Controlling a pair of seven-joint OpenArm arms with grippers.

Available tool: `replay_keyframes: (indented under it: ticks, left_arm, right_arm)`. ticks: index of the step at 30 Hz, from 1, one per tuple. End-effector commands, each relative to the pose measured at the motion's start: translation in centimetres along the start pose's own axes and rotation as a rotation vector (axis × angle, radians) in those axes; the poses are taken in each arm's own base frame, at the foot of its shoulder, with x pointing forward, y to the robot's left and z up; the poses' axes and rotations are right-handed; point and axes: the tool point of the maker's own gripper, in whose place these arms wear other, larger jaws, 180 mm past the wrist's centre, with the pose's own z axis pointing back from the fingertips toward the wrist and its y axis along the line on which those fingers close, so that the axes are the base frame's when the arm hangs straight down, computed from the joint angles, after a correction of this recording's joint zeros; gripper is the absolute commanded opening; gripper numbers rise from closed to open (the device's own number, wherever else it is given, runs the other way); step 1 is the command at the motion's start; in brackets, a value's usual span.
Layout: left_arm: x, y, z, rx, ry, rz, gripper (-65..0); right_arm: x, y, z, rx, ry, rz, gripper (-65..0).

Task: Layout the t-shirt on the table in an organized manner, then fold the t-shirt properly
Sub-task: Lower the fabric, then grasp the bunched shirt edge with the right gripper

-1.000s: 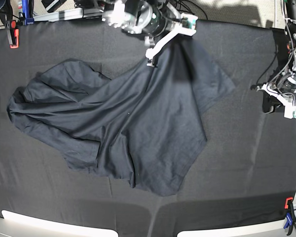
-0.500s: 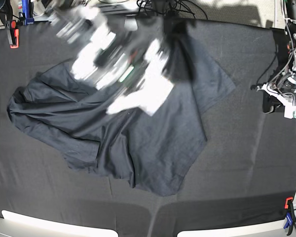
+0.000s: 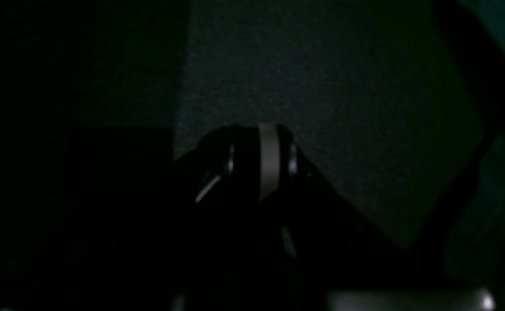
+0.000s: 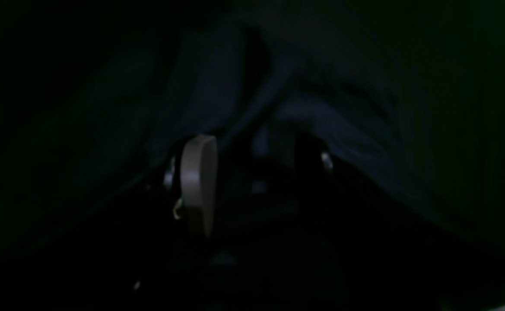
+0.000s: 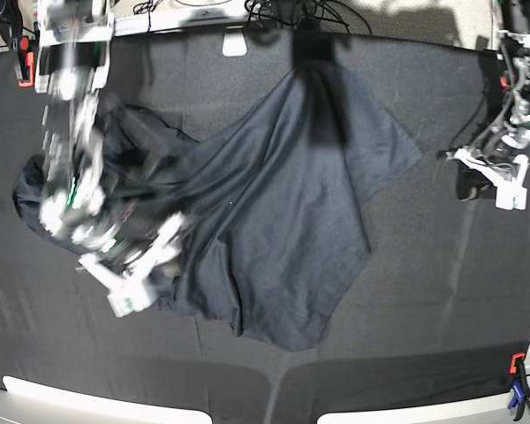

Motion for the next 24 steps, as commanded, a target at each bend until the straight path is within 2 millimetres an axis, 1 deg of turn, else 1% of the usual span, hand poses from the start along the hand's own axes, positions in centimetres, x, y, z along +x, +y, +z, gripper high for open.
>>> replay_keyframes:
  ticks: [1,4,6,8,10,12,14,17,19,21,24]
  left_arm:
    - [2.1,0.3,0.1,-0.003,-0.059,-0.013,-59.3]
    - [2.1,0.2,0.0,-0.004,-0.059,-0.012,-59.3]
    - [2.1,0.2,0.0,-0.004,-0.059,-0.012,-59.3]
    - [2.1,0.2,0.0,-0.004,-0.059,-0.012,-59.3]
    - [2.1,0.2,0.0,-0.004,-0.06,-0.012,-59.3]
    - [2.1,0.2,0.0,-0.004,-0.059,-0.012,-59.3]
    - [2.1,0.2,0.0,-0.004,-0.059,-0.013,-59.3]
    - [2.1,0.2,0.0,-0.004,-0.059,-0.012,-59.3]
    - [2.1,0.2,0.0,-0.004,-0.058,-0.013,-59.3]
    - [2.0,0.2,0.0,-0.003,-0.056,-0.016,-59.3]
    - [1.8,0.3,0.0,0.003,-0.045,-0.038,-59.3]
  right_arm:
    - [2.5,-1.5,0.0,-0.022,-0.047,-0.008,-36.3]
    - [2.7,-3.7,-1.9,-0.036,0.022,-0.063,-33.1]
    - [2.7,-5.0,-3.0,-0.053,0.075,-0.083,-32.9]
    - [2.0,-5.8,-3.9,-0.056,0.161,-0.087,-32.9]
    - [1.4,-5.3,-4.6,-0.013,0.225,-0.049,-32.9]
    - [1.9,-4.2,-5.0,0.028,0.238,0.017,-32.9]
    - [2.8,-3.1,-5.3,0.047,0.227,0.075,-32.9]
    - [3.6,-2.1,-5.6,0.054,0.239,0.142,-32.9]
    - [4.0,-2.1,-5.8,0.033,0.239,0.193,-32.9]
    - [4.8,-2.6,-6.0,-0.004,0.204,0.22,-32.9]
    - [5.7,-2.9,-6.2,-0.024,0.16,0.204,-32.9]
